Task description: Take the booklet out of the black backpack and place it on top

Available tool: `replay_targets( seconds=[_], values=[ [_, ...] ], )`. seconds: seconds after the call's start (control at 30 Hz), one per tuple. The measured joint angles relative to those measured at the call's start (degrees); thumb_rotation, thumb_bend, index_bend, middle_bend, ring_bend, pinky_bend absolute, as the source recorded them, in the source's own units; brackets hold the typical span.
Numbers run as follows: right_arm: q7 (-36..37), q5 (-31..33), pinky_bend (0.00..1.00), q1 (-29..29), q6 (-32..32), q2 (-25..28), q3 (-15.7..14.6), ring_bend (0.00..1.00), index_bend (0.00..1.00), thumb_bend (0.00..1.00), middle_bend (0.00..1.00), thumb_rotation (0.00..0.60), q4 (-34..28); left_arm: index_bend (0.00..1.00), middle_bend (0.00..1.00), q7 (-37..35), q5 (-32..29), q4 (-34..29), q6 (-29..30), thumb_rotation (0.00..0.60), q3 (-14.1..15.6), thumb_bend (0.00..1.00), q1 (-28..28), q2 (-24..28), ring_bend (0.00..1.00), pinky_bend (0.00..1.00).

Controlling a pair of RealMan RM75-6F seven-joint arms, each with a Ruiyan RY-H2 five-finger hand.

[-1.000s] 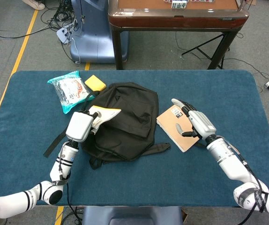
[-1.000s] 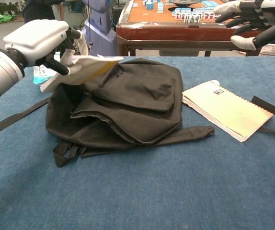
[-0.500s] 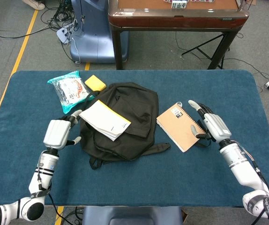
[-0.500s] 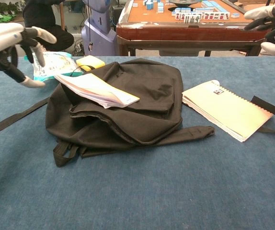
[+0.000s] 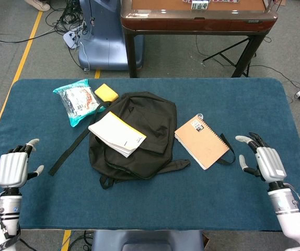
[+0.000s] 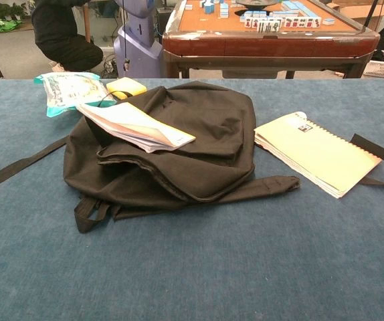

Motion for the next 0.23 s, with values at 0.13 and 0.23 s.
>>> replay_targets(
  seconds=[0.13, 0.23],
  values=[
    [0.9, -1.3, 0.23, -2.5, 2.8, -0.2, -1.1, 0.09, 0.23, 0.48, 0.25, 0.6, 0.9, 0.31, 0.42, -2.3, 1.2, 0.6, 1.3, 0.6, 1.1, 0.16, 2.5, 0.9, 0.37, 0.43],
    [2.0, -2.0, 0.23, -3.8, 4.0, -0.2, -1.5, 0.09, 0.23, 0.48, 0.26, 0.6, 1.5, 0.31, 0.42, -3.7, 1.9, 0.6, 1.8, 0.6, 1.6, 0.15, 3.7, 1.5, 0.37, 0.42]
  ],
)
